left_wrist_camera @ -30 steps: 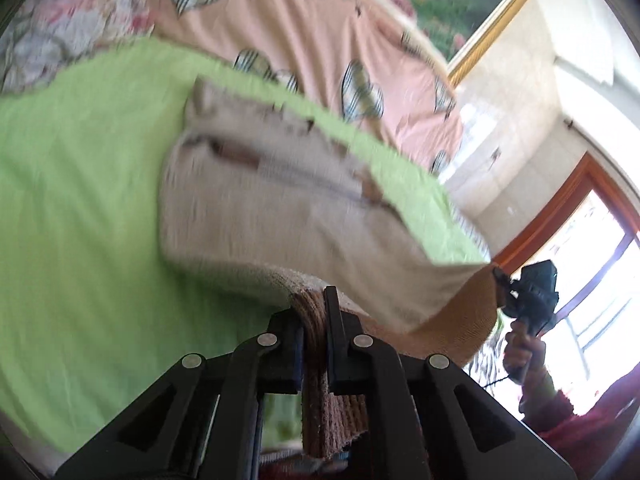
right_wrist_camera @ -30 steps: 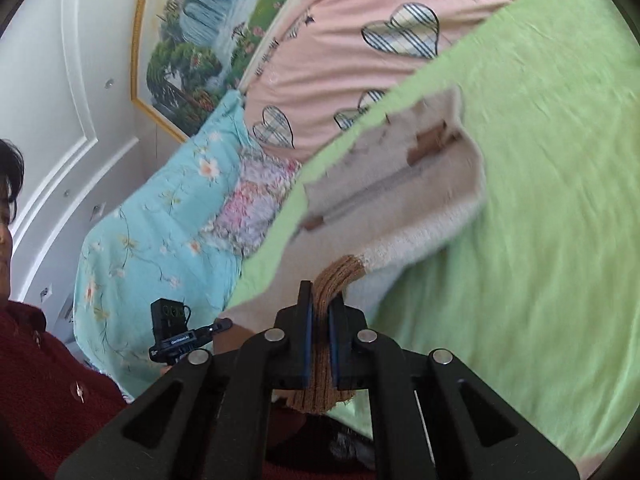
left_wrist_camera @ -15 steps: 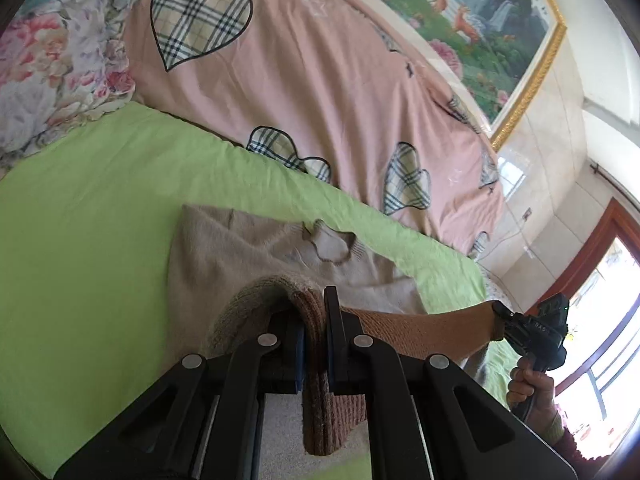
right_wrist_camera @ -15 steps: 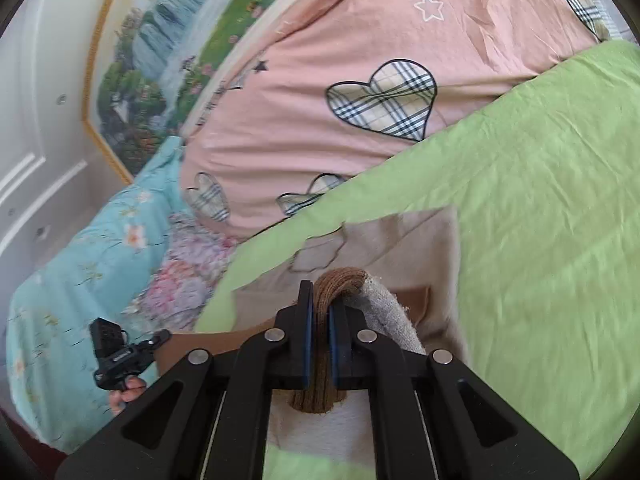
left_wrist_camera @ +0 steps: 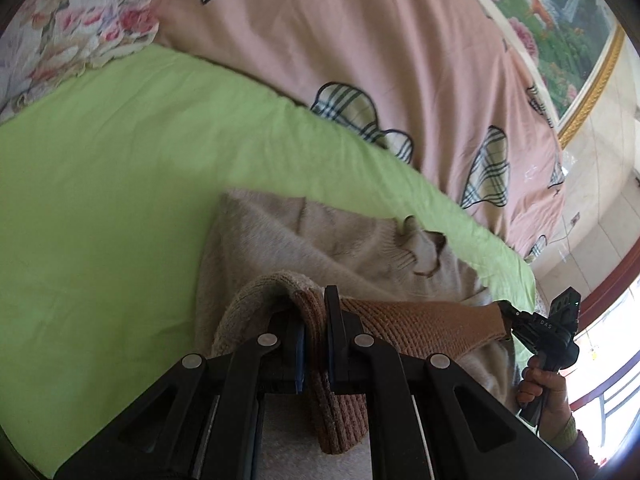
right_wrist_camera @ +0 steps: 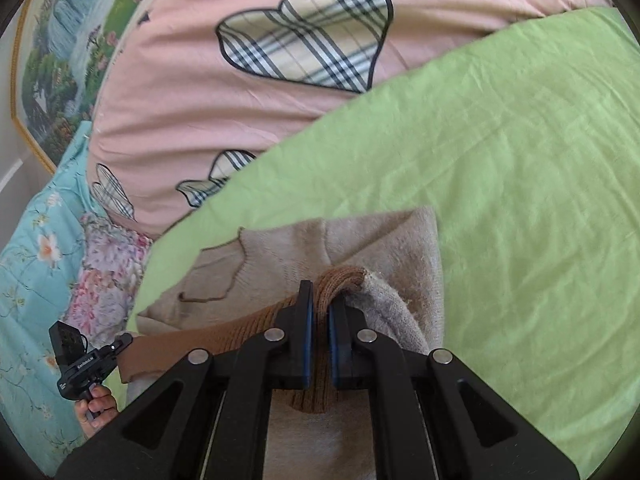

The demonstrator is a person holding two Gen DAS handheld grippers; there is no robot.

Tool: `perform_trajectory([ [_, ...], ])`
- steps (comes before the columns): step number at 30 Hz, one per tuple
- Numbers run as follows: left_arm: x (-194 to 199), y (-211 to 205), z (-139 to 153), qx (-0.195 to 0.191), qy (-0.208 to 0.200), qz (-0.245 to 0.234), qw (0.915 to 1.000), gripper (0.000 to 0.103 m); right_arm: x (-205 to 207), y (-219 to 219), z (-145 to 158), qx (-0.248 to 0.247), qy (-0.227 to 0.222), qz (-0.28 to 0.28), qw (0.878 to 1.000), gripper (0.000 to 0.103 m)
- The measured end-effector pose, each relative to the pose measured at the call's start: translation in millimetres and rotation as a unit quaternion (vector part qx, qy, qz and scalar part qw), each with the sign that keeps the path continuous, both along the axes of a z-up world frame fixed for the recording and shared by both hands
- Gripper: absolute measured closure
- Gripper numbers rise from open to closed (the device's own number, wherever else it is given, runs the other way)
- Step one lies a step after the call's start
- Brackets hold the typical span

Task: Fold small clothes
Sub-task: 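Lift the hem with both tools and fold it toward the collar, then release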

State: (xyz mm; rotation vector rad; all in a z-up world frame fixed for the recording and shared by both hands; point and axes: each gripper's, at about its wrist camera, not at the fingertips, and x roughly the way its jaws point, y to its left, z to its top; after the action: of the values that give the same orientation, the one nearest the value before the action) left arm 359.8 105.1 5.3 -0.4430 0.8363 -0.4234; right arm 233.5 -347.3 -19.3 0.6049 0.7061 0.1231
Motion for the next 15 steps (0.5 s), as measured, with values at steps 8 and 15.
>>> perform_trajectory([
  [8,-68.5,-1.5,12.4,-0.020,-0.003,-0.033,0.9993,0.084,-52.3,1.9,22.7,0.003,-0.029,-0.023,0.999,0.063],
  [15,-108.6,-85.0,-4.2,0.015,0.035,-0.144,0.9889,0.076,-79.2,100.8,25.0,-0.072,-0.013,0.127,0.989,0.063],
])
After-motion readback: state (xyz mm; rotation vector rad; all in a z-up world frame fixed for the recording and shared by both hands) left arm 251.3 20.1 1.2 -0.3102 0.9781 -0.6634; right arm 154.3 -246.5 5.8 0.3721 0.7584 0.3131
